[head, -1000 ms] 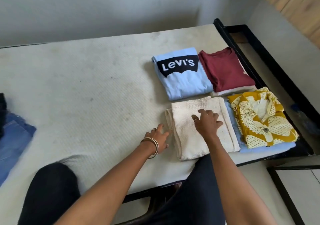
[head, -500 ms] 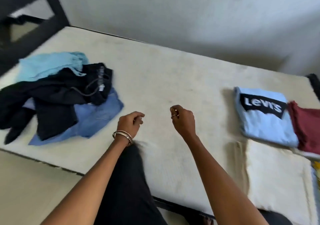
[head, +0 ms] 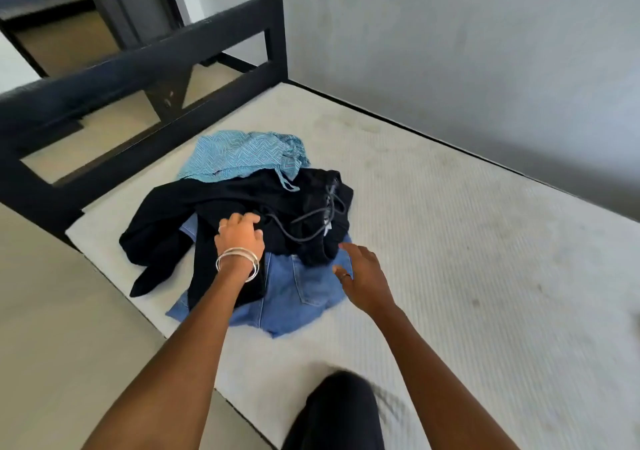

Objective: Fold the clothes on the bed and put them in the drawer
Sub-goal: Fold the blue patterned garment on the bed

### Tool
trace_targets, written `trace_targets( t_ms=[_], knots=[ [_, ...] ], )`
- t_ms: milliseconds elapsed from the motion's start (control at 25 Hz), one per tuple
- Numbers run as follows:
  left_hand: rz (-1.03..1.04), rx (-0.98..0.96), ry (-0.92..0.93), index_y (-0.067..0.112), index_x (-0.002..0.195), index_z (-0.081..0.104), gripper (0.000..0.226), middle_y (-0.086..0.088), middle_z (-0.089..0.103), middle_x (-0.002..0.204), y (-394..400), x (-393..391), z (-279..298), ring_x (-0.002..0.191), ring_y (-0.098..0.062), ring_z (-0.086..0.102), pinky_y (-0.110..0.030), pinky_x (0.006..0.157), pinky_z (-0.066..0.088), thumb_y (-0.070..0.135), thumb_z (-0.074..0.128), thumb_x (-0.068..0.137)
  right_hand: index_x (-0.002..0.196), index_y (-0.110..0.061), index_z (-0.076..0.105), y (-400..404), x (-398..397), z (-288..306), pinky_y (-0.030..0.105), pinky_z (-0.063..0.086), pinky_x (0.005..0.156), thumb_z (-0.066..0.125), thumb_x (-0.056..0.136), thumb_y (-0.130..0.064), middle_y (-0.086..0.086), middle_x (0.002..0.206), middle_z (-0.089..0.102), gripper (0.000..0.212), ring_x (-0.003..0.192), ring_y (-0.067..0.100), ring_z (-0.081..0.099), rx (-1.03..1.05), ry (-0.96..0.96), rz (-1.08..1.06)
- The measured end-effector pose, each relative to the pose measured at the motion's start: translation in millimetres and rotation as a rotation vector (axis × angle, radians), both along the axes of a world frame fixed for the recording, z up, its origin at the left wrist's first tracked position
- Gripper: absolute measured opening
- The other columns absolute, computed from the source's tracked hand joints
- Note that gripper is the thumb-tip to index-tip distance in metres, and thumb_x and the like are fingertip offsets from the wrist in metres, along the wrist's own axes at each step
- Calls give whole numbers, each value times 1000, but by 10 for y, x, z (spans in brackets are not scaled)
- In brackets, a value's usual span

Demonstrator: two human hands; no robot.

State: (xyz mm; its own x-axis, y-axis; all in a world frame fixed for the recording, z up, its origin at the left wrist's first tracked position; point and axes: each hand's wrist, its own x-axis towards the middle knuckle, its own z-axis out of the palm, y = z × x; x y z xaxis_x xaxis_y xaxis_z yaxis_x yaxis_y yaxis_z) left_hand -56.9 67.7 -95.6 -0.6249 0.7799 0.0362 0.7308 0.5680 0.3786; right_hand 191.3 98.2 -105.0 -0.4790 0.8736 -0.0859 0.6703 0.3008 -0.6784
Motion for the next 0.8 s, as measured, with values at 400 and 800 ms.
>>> trace_targets(
  t_ms=[400,800],
  knots=[
    [-263,-279,334,35,152,7,77,-2,1,161,1755,-404,-193,147,-35,-5,-60,113,11,37,56,93,156,-34,9,705,-804,-452,65,11,113,58,95,-41,-5,164,-6,79,150,27,-2,73,-471,317],
    [89,341,-152,4,129,47,33,-26,64,100,2062,-326,-155,97,-40,57,-39,76,38,20,39,101,154,-37,13,732,-916,-747,70,4,112,65,93,-31,-7,165,-2,79,152,26,-2,-42,-509,264]
  ],
)
